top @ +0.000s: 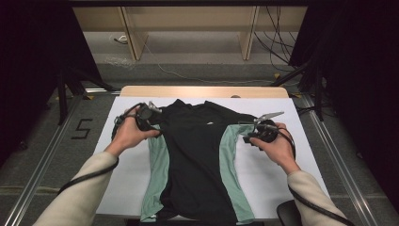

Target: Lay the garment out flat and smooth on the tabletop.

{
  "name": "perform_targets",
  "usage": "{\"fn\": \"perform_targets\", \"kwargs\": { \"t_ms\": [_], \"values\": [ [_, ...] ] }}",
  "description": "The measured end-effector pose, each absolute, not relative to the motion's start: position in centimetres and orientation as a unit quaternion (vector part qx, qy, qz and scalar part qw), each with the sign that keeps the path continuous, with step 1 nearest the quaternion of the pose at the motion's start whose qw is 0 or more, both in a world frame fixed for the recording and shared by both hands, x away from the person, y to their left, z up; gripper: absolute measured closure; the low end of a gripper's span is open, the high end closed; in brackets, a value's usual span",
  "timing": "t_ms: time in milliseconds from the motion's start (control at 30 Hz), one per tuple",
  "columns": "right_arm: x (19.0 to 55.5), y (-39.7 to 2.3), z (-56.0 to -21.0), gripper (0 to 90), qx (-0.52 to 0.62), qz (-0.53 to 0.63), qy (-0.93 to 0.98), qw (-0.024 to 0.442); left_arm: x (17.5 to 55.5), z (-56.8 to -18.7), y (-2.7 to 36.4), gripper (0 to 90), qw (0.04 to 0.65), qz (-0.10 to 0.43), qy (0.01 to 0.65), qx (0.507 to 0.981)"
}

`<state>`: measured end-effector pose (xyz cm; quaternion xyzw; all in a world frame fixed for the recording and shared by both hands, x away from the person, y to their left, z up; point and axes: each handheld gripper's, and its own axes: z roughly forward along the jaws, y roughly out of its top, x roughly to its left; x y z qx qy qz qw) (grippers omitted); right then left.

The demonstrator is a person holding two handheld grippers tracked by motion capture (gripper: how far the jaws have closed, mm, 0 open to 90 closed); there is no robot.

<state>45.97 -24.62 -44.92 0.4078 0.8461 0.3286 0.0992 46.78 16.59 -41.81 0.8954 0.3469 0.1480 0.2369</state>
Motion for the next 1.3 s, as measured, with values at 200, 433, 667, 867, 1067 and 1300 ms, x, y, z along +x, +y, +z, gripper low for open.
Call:
{"fn": "perform_targets", "kwargs": {
  "t_ms": [200,433,667,867,1067,1300],
  "values": [
    [42.6,-21.8,-45.4,65.6,0.366,0.317,0.875,0.025,41.2,-43.4,15.3,42.6,0.232,0.09,0.31,0.918],
    [40.8,-19.9,-46.3,64.3,0.353,0.279,0.893,-0.005,37.4,-44.3,14.6,40.4,0.221,0.044,0.272,0.936],
    [39.8,-19.0,-46.5,86.8,0.331,0.225,0.916,0.022,35.0,-45.9,14.4,40.2,0.186,0.025,0.241,0.952],
    [39.6,-19.1,-46.2,89.2,0.345,0.203,0.916,0.032,34.2,-46.6,15.4,42.4,0.18,0.016,0.242,0.953],
    [39.6,-19.7,-46.0,89.2,0.35,0.186,0.917,0.053,33.6,-46.1,16.4,43.8,0.174,0.01,0.24,0.955],
    [39.1,-19.8,-45.3,79.3,0.336,0.211,0.915,0.077,33.5,-45.3,17.5,42.4,0.187,0.026,0.253,0.949]
  ]
}}
